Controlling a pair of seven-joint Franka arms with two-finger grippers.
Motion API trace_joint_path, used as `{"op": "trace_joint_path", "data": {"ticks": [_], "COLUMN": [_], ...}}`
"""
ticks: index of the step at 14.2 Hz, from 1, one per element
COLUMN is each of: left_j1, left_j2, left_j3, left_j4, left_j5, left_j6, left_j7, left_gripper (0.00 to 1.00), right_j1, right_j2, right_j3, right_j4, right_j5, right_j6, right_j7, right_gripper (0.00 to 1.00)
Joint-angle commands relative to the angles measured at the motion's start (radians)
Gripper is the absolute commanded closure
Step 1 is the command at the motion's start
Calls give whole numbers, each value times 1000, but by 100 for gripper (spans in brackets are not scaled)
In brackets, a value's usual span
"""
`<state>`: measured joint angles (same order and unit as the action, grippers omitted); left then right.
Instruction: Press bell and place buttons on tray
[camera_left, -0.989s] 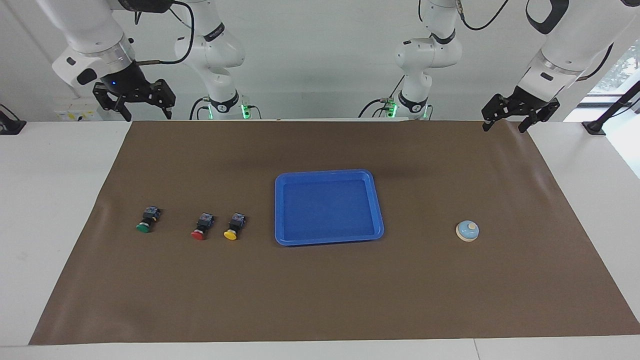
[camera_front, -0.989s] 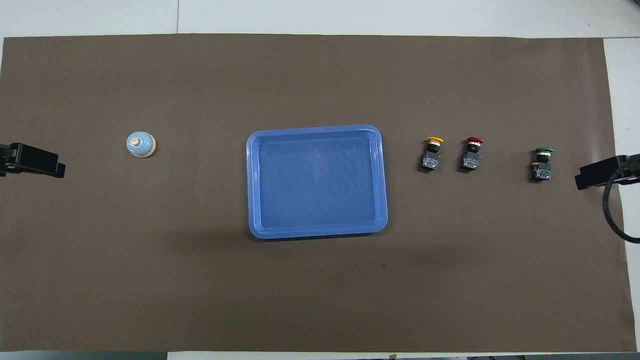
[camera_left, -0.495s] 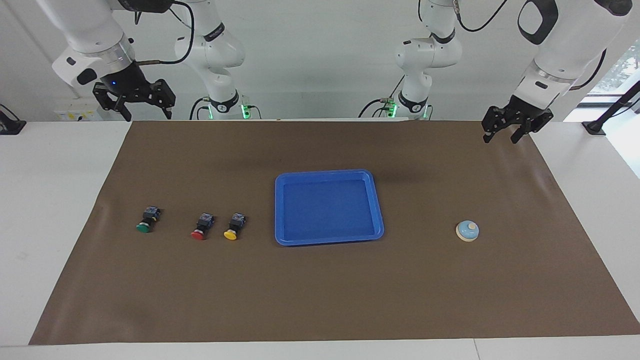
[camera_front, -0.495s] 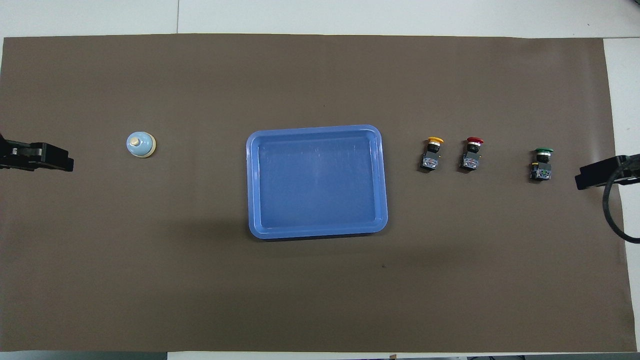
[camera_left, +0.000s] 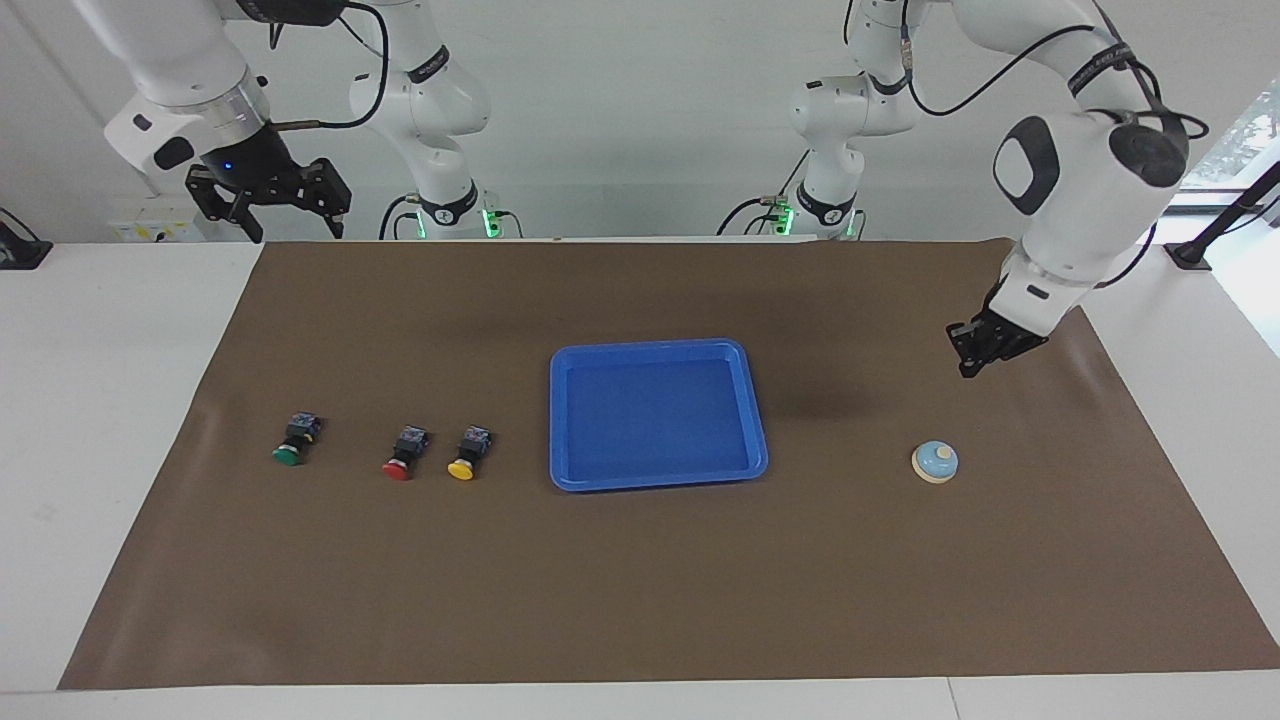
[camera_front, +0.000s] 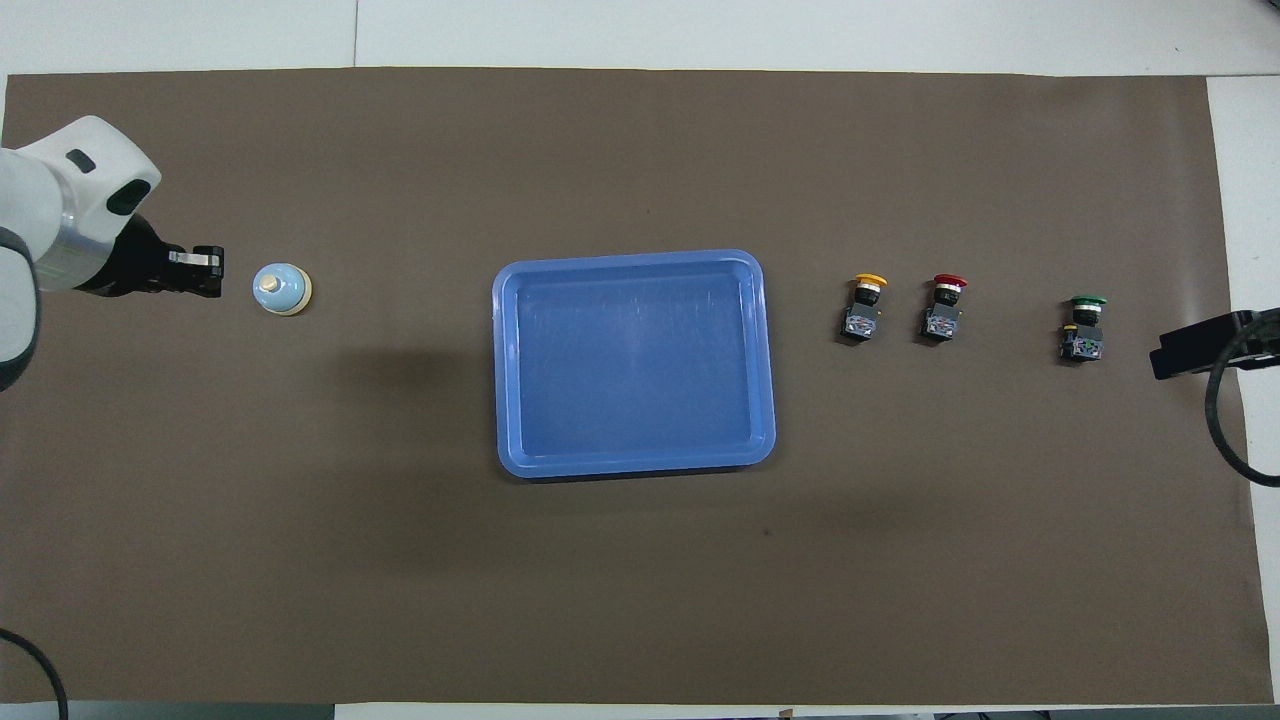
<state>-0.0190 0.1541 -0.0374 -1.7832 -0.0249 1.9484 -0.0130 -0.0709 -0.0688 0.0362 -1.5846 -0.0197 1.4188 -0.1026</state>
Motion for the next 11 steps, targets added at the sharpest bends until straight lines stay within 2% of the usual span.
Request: {"op": "trace_joint_path", "data": {"ticks": [1,11], "left_j1": [-3,17], "left_j2": [38,124], "left_j3": [10,14], "left_j4": [-30,-84], "left_j5": [2,10], "left_j6": [76,228], "left_j7": [-15,-18], "left_gripper": [100,100], "right_j1": [-4,-6], "right_j2": [-12,-12], "right_j3": [-4,-4], "right_j4": [-12,-12], "right_j5": [23,23], "right_j6": [-8,-8], "right_j7": [-19,-19], "right_gripper": [0,0]}}
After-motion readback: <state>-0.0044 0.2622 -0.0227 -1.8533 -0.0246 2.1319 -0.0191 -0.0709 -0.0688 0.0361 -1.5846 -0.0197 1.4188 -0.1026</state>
